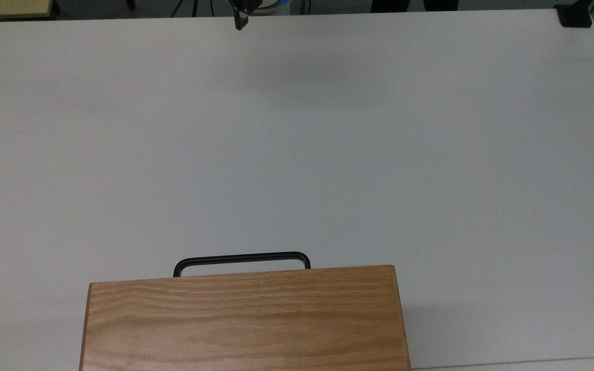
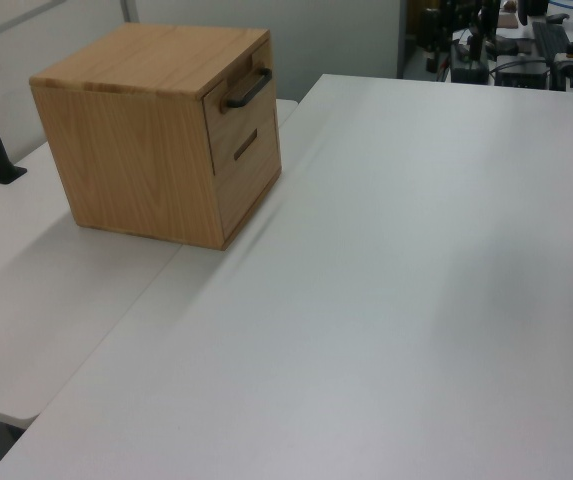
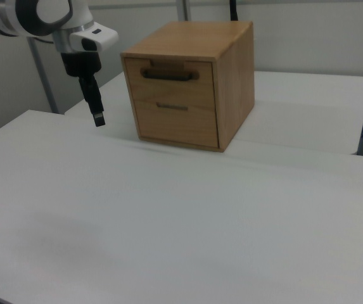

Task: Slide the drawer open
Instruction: 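Move the gripper toward the black handle of the upper drawer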

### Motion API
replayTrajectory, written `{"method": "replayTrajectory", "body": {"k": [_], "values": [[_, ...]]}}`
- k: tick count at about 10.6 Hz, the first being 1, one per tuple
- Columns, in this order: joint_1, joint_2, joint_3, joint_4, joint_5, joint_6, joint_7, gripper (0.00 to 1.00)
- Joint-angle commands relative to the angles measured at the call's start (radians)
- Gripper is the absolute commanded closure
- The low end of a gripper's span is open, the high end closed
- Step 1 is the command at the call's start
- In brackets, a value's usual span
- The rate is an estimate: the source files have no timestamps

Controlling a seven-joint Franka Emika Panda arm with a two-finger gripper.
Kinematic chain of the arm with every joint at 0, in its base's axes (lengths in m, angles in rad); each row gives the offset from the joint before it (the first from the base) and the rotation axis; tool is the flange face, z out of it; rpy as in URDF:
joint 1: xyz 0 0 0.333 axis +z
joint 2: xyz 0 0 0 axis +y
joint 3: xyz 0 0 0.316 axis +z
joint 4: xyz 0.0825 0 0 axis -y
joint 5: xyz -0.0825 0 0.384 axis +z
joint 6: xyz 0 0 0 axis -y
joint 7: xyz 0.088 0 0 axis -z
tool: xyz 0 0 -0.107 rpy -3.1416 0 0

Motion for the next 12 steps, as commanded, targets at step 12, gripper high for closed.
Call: {"method": "replayTrajectory", "body": {"k": [12], "values": [[0.045, 0.379, 0.009, 0.092, 0.062, 0.974, 0.902, 0.00]]}}
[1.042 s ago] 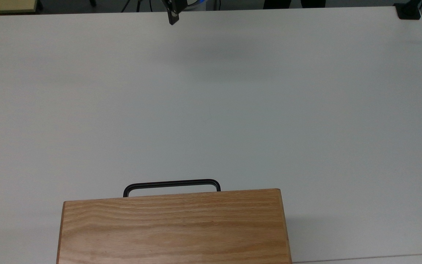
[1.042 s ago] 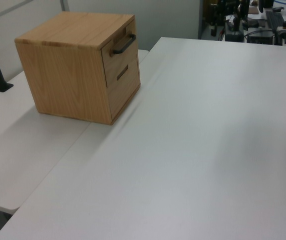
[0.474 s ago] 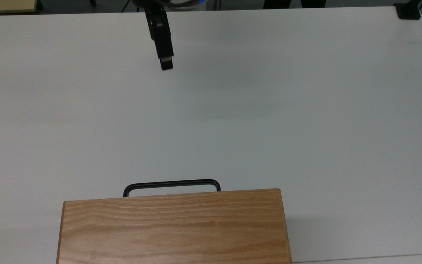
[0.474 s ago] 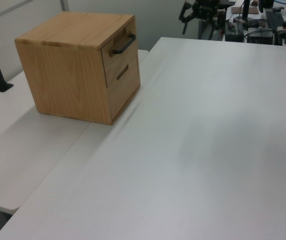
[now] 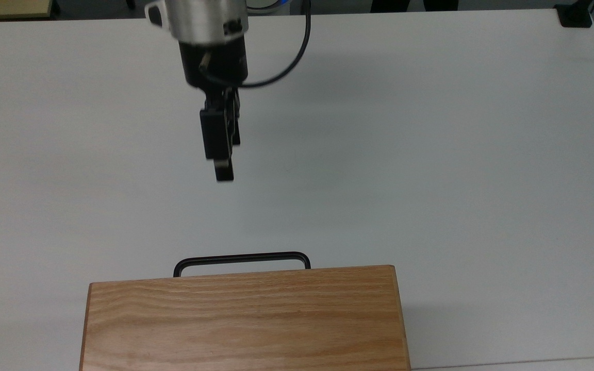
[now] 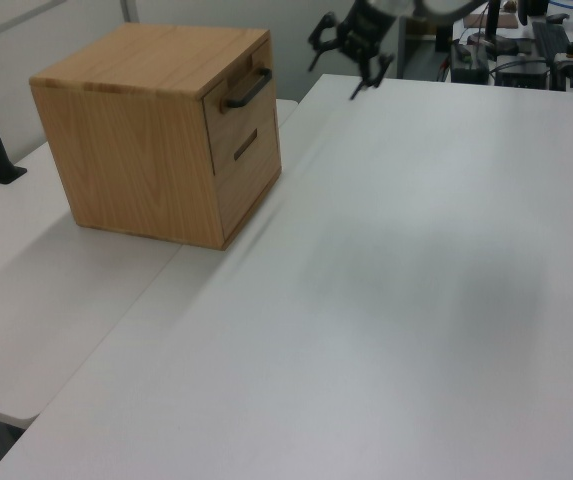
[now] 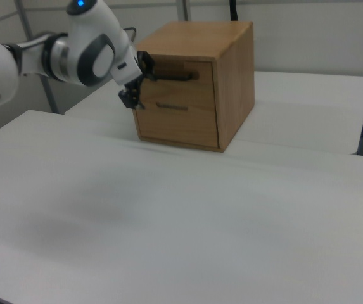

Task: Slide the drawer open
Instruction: 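Move the gripper toward the black handle of the upper drawer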

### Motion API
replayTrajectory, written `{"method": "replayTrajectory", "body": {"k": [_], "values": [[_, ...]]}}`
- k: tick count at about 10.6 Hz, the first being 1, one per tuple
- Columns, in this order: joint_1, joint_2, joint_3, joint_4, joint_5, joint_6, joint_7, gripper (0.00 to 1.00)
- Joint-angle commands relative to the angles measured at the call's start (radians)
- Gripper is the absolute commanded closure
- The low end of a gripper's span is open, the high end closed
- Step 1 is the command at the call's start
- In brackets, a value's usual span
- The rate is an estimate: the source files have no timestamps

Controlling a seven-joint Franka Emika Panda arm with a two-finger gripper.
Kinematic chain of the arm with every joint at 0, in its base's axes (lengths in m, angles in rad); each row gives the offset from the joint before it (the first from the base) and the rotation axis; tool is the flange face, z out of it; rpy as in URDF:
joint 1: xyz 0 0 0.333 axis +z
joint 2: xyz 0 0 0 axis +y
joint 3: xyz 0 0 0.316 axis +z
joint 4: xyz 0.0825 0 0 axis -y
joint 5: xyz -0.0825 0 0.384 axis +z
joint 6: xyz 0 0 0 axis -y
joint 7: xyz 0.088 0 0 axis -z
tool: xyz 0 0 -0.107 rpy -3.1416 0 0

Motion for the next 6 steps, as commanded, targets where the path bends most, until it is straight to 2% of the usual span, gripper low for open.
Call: {"method": "replayTrajectory", "body": {"k": [1, 3, 4, 6], "values": [[0.033, 0.085, -0.008, 0.047, 0.009, 0.253, 0.047, 0.00], [0.062, 0.134, -0.014, 0.047, 0.009, 0.393, 0.047, 0.00], [0.062, 0.158, -0.014, 0.047, 0.009, 0.453, 0.049, 0.05], [0.062, 0.204, -0.014, 0.050, 0.010, 0.582, 0.052, 0.07]]}}
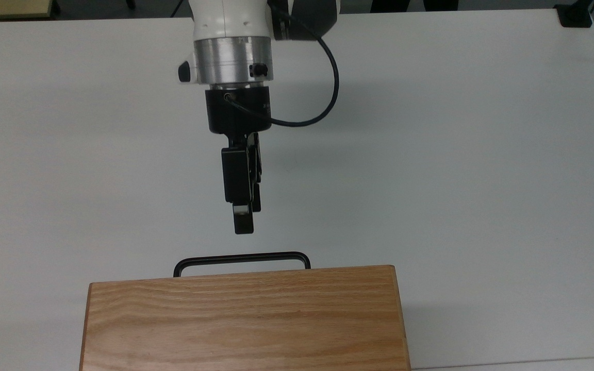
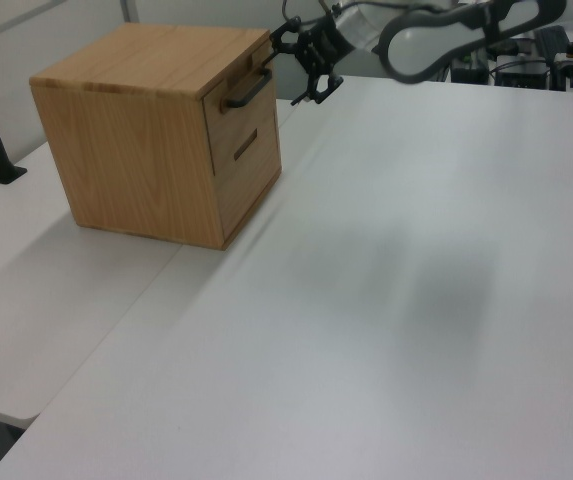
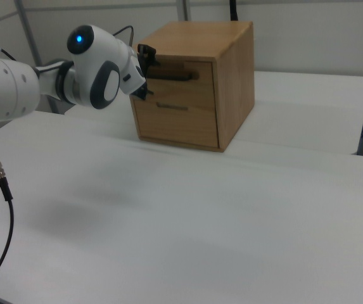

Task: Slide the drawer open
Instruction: 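Move the gripper toward the black handle of the upper drawer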

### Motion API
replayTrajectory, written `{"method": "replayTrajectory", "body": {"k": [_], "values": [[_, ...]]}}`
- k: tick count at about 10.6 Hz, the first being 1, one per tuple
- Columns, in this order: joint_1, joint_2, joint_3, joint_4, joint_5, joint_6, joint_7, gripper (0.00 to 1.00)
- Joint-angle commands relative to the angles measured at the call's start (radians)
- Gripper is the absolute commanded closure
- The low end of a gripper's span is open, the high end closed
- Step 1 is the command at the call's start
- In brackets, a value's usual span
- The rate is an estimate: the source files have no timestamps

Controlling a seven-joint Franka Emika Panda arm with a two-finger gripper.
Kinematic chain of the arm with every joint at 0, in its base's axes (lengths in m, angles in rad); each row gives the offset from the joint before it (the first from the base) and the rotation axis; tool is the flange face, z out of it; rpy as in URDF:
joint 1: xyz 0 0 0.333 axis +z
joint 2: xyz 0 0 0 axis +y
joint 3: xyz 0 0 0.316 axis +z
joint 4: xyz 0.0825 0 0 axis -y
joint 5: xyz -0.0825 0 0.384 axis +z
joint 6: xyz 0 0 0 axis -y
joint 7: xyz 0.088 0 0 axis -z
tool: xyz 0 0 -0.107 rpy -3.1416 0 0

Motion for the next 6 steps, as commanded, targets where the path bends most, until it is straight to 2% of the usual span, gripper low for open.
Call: {"method": "replayTrajectory", "body": {"k": [1, 3, 4, 6], "values": [[0.014, 0.075, -0.015, 0.042, 0.010, 0.145, 0.020, 0.07], [0.007, 0.116, -0.018, 0.097, 0.022, 0.150, 0.045, 0.08], [0.006, 0.121, -0.019, 0.100, 0.024, 0.150, 0.053, 0.17], [0.006, 0.154, -0.019, 0.134, 0.022, 0.151, 0.051, 0.58]]}}
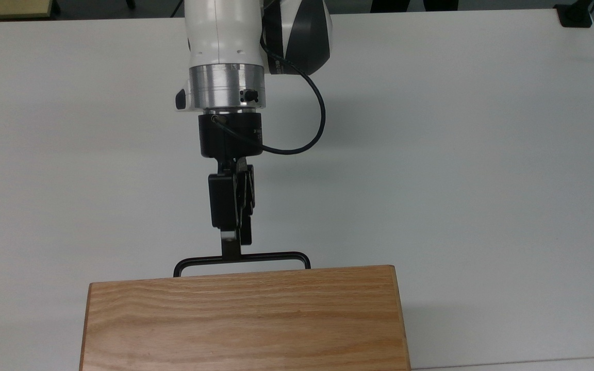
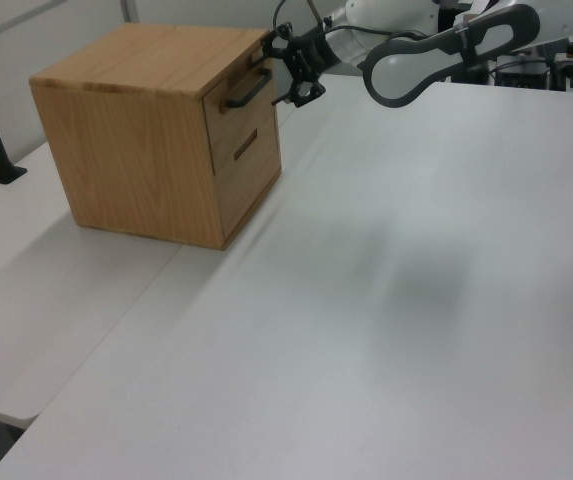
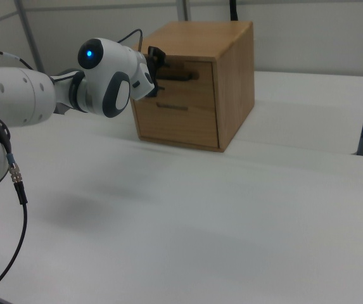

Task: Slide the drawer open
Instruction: 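Close the gripper on the black bar handle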

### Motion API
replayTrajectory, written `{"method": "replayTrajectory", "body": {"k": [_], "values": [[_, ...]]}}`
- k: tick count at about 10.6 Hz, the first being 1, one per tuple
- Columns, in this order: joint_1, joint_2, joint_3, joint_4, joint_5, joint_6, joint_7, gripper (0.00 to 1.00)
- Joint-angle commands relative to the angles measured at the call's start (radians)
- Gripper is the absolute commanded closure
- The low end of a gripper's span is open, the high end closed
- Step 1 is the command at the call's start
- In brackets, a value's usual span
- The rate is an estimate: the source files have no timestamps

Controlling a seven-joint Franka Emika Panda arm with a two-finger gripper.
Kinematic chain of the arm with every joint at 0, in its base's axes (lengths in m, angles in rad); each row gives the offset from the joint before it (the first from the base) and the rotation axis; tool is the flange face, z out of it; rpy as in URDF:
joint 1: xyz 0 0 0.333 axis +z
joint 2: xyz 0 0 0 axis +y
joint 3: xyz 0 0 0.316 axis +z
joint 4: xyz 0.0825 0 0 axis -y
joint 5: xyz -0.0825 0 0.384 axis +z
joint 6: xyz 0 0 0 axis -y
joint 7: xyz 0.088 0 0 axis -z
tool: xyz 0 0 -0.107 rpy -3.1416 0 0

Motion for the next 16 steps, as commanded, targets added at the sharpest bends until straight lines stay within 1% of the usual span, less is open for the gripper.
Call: {"method": "replayTrajectory", "body": {"k": [1, 2, 3, 4, 5, 7, 8, 10, 13, 14, 16], "values": [[0.012, 0.059, -0.013, 0.067, 0.018, 0.014, 0.014, 0.77], [0.015, 0.070, -0.013, 0.068, 0.015, 0.014, 0.009, 0.80], [0.015, 0.077, -0.013, 0.083, 0.014, 0.016, 0.009, 0.80], [0.015, 0.082, -0.013, 0.085, 0.015, 0.017, 0.011, 0.83], [0.012, 0.080, -0.011, 0.083, 0.017, 0.017, 0.011, 0.88], [0.015, 0.057, -0.011, 0.074, 0.015, 0.016, 0.008, 0.86], [0.015, 0.047, -0.013, 0.053, 0.011, 0.016, 0.002, 0.82], [0.013, 0.024, -0.011, 0.019, -0.035, 0.013, -0.037, 0.82], [0.010, -0.001, -0.011, -0.008, -0.040, 0.007, -0.098, 0.83], [0.010, -0.021, -0.011, -0.040, -0.039, 0.006, -0.103, 0.83], [0.010, -0.051, -0.008, -0.084, -0.037, 0.005, -0.101, 0.91]]}}
